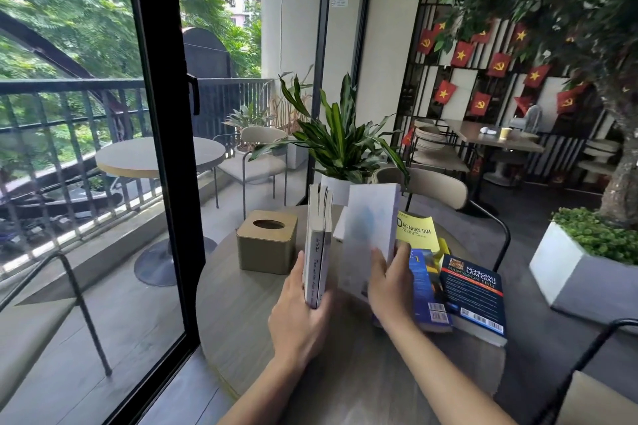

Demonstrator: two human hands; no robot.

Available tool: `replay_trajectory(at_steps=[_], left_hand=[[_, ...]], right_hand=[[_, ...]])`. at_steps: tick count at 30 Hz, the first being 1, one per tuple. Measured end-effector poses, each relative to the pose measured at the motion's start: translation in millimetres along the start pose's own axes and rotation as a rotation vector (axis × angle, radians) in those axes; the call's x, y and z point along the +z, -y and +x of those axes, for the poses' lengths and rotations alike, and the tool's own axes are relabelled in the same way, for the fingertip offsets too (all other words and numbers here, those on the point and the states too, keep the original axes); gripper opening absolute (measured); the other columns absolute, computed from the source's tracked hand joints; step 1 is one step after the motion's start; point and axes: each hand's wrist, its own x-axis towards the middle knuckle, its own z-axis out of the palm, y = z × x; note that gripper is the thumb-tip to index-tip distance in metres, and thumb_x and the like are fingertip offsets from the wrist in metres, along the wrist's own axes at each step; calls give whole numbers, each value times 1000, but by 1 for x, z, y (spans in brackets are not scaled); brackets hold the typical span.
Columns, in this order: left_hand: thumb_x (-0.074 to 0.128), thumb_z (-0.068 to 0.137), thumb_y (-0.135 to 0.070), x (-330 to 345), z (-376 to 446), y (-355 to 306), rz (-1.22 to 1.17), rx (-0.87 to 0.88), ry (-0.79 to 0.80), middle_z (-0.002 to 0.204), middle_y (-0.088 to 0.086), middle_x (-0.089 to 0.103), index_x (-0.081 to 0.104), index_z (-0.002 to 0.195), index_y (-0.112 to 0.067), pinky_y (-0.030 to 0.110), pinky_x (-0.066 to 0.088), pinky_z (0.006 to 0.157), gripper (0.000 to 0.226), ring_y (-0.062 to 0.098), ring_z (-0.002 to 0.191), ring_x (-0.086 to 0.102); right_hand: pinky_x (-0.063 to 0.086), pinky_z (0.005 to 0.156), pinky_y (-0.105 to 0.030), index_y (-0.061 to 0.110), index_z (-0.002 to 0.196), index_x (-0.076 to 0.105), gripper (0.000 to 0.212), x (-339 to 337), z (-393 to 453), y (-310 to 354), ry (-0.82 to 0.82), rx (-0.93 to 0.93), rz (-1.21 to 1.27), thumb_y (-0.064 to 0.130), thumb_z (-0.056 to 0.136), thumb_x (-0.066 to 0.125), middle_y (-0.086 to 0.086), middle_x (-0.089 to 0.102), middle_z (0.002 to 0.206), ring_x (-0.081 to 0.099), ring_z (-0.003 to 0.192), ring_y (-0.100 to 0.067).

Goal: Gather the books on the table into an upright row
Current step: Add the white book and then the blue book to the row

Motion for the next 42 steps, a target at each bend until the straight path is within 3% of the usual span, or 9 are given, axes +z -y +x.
replay_trajectory(at_steps=[5, 7, 10, 13, 18, 22, 26, 31, 42], left_hand=[[39, 64, -90, -16, 13, -7, -171, 26, 125, 153, -22, 36, 19, 152, -49, 29, 38, 99, 99, 4, 133, 43], [38, 58, -96, -19, 21, -7, -181, 32, 206, 151, -20, 41, 21, 151, -48, 34, 40, 104, 107, 7, 132, 46], [47, 56, -91, -22, 24, -10, -172, 19, 254, 146, -16, 49, 26, 151, -42, 32, 40, 98, 108, 11, 126, 51], [51, 51, -95, -24, 25, -12, -165, 1, 268, 143, -21, 49, 24, 150, -42, 34, 41, 97, 116, 9, 125, 51], [67, 50, -86, -22, 31, -16, -138, -27, 246, 134, -21, 56, 28, 144, -44, 35, 45, 96, 110, 8, 117, 57], [66, 41, -91, -18, 34, -21, -144, -35, 229, 132, -20, 58, 29, 145, -43, 36, 47, 99, 120, 7, 117, 58], [66, 42, -92, -20, 35, -24, -88, 6, 230, 132, -18, 60, 34, 146, -37, 30, 47, 96, 122, 6, 119, 57], [65, 41, -92, -23, 36, -28, -47, 27, 190, 130, -12, 64, 42, 145, -31, 33, 50, 95, 123, 9, 115, 60], [49, 52, -98, -32, 46, -55, 39, 35, 79, 114, -12, 70, 49, 133, -37, 38, 55, 85, 101, 10, 93, 68]], right_hand=[[45, 78, -14, 21, 130, 44, 33, 9, -29, -7, 364, -46, -16, 15, 99, 50, 3, 62, 116, 60, 114, -18], [45, 90, -11, 27, 139, 35, 54, 9, -37, -2, 553, -120, -50, 4, 93, 52, 15, 58, 121, 57, 114, 3], [40, 77, 2, 33, 126, 40, 64, 10, -40, -1, 680, -205, -115, -3, 78, 63, 26, 55, 105, 53, 95, 26], [51, 83, -13, 37, 128, 45, 73, 19, -39, -6, 625, -235, -138, 10, 65, 70, 12, 63, 111, 62, 104, 5], [57, 84, -34, 46, 129, 40, 79, 35, -43, -22, 510, -154, -241, 42, 58, 74, 21, 62, 117, 64, 105, -3], [56, 82, -29, 42, 129, 42, 73, 41, -43, -26, 423, -143, -246, 46, 61, 68, 18, 60, 117, 63, 104, -4], [46, 72, -5, 40, 133, 41, 66, 43, -42, -22, 369, -158, -233, 33, 72, 67, 19, 62, 114, 62, 100, -3], [57, 78, -30, 40, 132, 42, 64, 50, -41, -22, 328, -145, -238, 40, 73, 65, 17, 63, 111, 65, 97, -6], [57, 83, -33, 35, 139, 35, 73, 54, -43, -22, 241, -197, -325, 47, 73, 65, 12, 59, 121, 62, 110, -10]])
